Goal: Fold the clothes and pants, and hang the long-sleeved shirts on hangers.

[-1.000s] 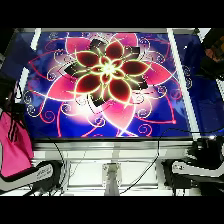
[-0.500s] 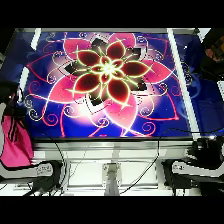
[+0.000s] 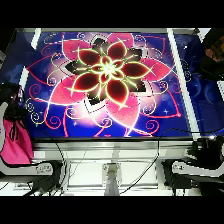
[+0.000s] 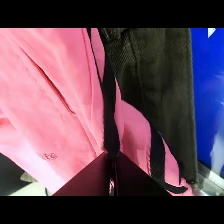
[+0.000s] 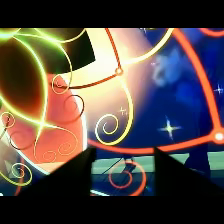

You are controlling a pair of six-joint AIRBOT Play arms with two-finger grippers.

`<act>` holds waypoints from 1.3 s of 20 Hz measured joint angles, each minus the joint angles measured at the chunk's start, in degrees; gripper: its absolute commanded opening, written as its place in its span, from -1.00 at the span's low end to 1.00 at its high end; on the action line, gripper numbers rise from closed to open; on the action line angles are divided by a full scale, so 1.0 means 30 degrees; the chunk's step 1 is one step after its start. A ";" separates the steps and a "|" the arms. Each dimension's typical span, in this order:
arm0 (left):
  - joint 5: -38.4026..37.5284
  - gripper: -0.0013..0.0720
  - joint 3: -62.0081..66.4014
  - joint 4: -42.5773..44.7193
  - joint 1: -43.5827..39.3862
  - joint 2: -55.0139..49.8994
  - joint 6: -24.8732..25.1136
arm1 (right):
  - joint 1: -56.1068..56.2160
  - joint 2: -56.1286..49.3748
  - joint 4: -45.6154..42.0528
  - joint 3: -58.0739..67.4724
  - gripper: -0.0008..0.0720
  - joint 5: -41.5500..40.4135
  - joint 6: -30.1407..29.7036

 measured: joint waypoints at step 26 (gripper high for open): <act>0.7453 -0.03 1.3085 -1.9198 -1.7420 -0.1530 0.2623 | -0.0022 -0.0007 -0.0321 0.0000 0.00 -0.4255 0.0845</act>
